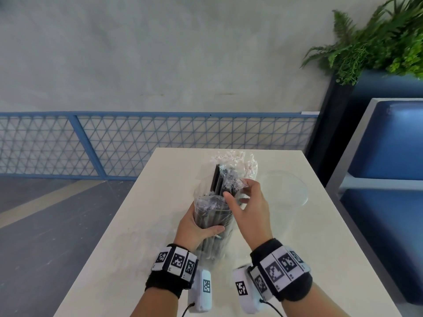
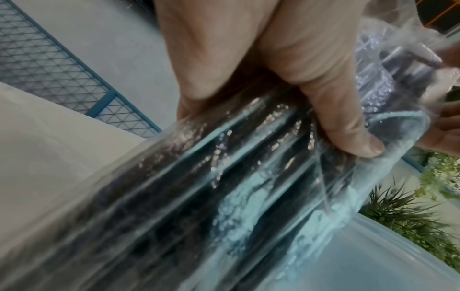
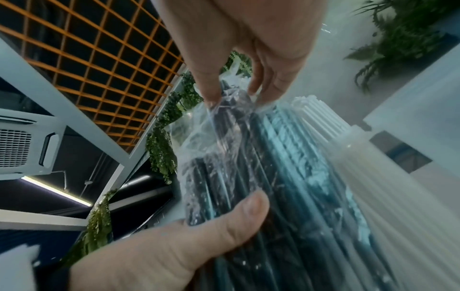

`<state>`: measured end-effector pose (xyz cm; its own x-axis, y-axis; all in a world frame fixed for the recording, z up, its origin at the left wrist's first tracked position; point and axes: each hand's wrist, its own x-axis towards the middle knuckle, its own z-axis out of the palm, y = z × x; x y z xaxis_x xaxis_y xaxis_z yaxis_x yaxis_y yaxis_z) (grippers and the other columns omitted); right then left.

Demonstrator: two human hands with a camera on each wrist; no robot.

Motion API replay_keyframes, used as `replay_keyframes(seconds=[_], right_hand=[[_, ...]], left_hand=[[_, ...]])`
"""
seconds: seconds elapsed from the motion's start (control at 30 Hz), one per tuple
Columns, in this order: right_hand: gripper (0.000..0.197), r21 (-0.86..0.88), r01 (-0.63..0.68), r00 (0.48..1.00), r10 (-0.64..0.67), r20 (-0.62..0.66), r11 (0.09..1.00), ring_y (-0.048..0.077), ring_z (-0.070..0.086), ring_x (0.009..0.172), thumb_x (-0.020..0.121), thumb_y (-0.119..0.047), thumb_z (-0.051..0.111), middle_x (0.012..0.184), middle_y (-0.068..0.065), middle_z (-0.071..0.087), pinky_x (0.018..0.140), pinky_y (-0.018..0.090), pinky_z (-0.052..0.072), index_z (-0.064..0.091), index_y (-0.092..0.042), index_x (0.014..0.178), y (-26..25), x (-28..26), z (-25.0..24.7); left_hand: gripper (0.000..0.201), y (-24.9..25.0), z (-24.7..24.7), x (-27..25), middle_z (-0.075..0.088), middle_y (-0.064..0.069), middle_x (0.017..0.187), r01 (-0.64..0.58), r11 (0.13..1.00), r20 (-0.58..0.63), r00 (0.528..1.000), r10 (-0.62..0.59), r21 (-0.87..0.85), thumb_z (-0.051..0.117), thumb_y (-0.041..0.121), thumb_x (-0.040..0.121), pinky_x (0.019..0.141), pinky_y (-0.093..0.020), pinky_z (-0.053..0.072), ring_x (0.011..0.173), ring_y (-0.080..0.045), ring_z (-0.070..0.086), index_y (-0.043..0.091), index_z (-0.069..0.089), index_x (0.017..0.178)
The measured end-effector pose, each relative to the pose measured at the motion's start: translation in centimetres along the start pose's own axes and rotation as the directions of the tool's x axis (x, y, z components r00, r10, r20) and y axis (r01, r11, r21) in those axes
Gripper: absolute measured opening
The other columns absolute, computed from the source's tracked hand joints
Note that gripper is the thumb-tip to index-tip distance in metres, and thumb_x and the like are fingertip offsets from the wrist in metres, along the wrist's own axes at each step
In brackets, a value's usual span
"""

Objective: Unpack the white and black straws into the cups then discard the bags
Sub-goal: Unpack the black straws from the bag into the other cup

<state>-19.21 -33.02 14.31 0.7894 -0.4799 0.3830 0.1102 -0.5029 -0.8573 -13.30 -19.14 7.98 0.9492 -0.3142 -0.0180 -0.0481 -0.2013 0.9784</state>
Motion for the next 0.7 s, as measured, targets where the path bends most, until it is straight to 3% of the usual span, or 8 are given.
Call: replay_keyframes(seconds=[0.13, 0.23, 0.3, 0.37, 0.43, 0.53, 0.63, 0.7], right_hand=[[0.057, -0.035, -0.097, 0.993, 0.099, 0.068, 0.995, 0.008, 0.054, 0.097, 0.078, -0.042, 0.069, 0.102, -0.006, 0.057, 0.081, 0.017, 0.038, 0.049, -0.017, 0.125, -0.7, 1.1, -0.3], [0.075, -0.055, -0.168, 0.978, 0.173, 0.114, 0.984, 0.010, 0.052, 0.098, 0.068, -0.060, 0.068, 0.106, -0.008, 0.055, 0.085, 0.026, 0.043, 0.049, -0.017, 0.126, -0.6, 1.9, 0.4], [0.079, -0.098, -0.172, 0.976, 0.182, 0.116, 0.980, 0.017, 0.050, 0.083, 0.059, -0.067, 0.066, 0.088, -0.004, 0.055, 0.073, 0.028, 0.043, 0.055, -0.014, 0.117, -0.1, 2.2, 1.2], [0.057, -0.094, -0.238, 0.964, 0.247, 0.098, 0.967, 0.020, 0.049, 0.075, 0.064, -0.054, 0.073, 0.075, -0.001, 0.053, 0.062, 0.027, 0.041, 0.059, -0.009, 0.096, 0.1, 2.5, 1.7], [0.045, -0.053, -0.273, 0.955, 0.278, 0.102, 0.960, 0.024, 0.059, 0.073, 0.068, -0.045, 0.076, 0.076, 0.004, 0.063, 0.063, 0.033, 0.050, 0.059, -0.007, 0.086, 0.2, 2.8, 1.9], [0.037, 0.008, -0.264, 0.958, 0.261, 0.121, 0.964, 0.021, 0.057, 0.063, 0.070, -0.037, 0.076, 0.066, 0.005, 0.060, 0.060, 0.033, 0.049, 0.057, -0.006, 0.077, -0.1, 3.0, 2.1], [0.044, 0.055, -0.267, 0.958, 0.259, 0.126, 0.962, 0.030, 0.052, 0.057, 0.072, -0.032, 0.076, 0.061, 0.018, 0.058, 0.056, 0.038, 0.048, 0.058, 0.007, 0.079, -0.1, 3.4, 2.2], [0.042, 0.070, -0.277, 0.955, 0.267, 0.132, 0.958, 0.022, 0.041, 0.048, 0.072, -0.033, 0.076, 0.051, 0.007, 0.045, 0.049, 0.031, 0.037, 0.051, 0.001, 0.067, -0.1, 3.8, 2.2]], left_hand=[[0.068, -0.1, -0.2, 0.2, 0.071, 0.007, 0.101, 0.002, 1.000, -0.001, 1.000, -0.002, -0.013, 0.089, 0.014, 0.054, 0.086, -0.026, 0.053, 0.094, -0.005, 0.067, 0.020, 0.059, 0.114], [0.068, 0.2, 0.0, 0.2, 0.069, 0.012, 0.102, -0.023, 1.000, 0.020, 1.000, 0.023, 0.002, 0.090, 0.014, 0.053, 0.085, -0.020, 0.051, 0.096, -0.001, 0.065, 0.030, 0.056, 0.110], [0.071, 0.7, 0.0, 0.1, 0.067, 0.016, 0.102, -0.045, 0.999, 0.055, 0.997, 0.044, 0.014, 0.090, 0.014, 0.052, 0.080, -0.011, 0.049, 0.095, 0.004, 0.063, 0.038, 0.052, 0.106], [0.076, 1.3, 0.0, 0.2, 0.065, 0.015, 0.105, -0.079, 0.997, 0.100, 0.992, 0.080, -0.012, 0.090, 0.015, 0.051, 0.079, -0.011, 0.048, 0.096, 0.004, 0.062, 0.038, 0.048, 0.109], [0.083, 1.7, 0.0, 0.5, 0.065, 0.010, 0.109, -0.107, 0.993, 0.097, 0.989, 0.112, -0.053, 0.091, 0.023, 0.047, 0.084, -0.018, 0.051, 0.099, -0.002, 0.064, 0.034, 0.046, 0.116], [0.072, 2.1, 0.0, 1.0, 0.066, 0.009, 0.103, -0.125, 0.992, 0.018, 0.992, 0.125, -0.036, 0.090, 0.024, 0.050, 0.083, -0.019, 0.050, 0.095, -0.003, 0.064, 0.033, 0.050, 0.109], [0.062, 2.1, 0.0, 1.4, 0.066, 0.012, 0.100, -0.116, 0.993, -0.001, 0.993, 0.116, -0.021, 0.087, 0.015, 0.058, 0.076, -0.011, 0.048, 0.089, 0.002, 0.064, 0.033, 0.050, 0.104], [0.062, 2.0, 0.0, 1.5, 0.066, 0.012, 0.101, -0.106, 0.994, -0.005, 0.994, 0.106, -0.035, 0.087, 0.015, 0.059, 0.075, -0.010, 0.048, 0.089, 0.006, 0.064, 0.032, 0.050, 0.106]])
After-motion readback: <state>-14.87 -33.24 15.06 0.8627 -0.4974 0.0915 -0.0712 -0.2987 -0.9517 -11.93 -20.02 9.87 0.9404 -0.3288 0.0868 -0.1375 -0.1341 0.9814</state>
